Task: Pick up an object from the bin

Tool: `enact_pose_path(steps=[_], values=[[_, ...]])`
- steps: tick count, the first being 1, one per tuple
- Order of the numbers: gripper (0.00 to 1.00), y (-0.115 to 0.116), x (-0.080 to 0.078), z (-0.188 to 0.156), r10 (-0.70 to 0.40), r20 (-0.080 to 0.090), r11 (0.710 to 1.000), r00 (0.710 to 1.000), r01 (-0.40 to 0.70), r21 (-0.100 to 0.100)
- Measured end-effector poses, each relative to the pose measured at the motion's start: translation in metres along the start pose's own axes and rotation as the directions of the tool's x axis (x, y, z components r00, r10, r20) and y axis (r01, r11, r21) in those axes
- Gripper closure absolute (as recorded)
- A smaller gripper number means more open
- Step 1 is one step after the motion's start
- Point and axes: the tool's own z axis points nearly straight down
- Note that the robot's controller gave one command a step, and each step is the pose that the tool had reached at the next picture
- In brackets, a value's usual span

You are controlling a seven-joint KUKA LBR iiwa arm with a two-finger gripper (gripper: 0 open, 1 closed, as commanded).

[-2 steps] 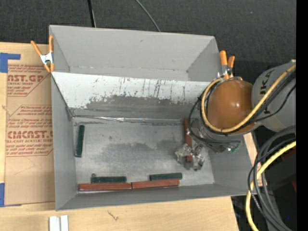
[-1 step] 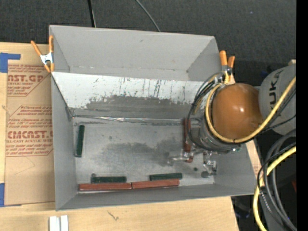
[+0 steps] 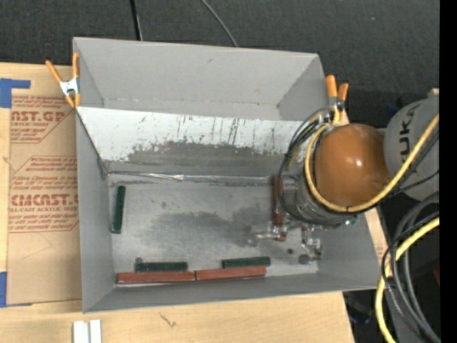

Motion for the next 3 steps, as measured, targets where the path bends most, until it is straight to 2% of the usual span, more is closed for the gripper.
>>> enact_pose_path(steps=[1,2,3], values=[[0.0,0.009,-0.012,0.003,-0.055,-0.001,0.999,0.999,0.055,0.002],[0.0,0.024,-0.032,0.018,-0.057,0.001,0.998,0.998,0.057,0.0],[1.0,0.029,-0.106,0.018,-0.008,0.0,1.0,1.0,0.008,0.003]])
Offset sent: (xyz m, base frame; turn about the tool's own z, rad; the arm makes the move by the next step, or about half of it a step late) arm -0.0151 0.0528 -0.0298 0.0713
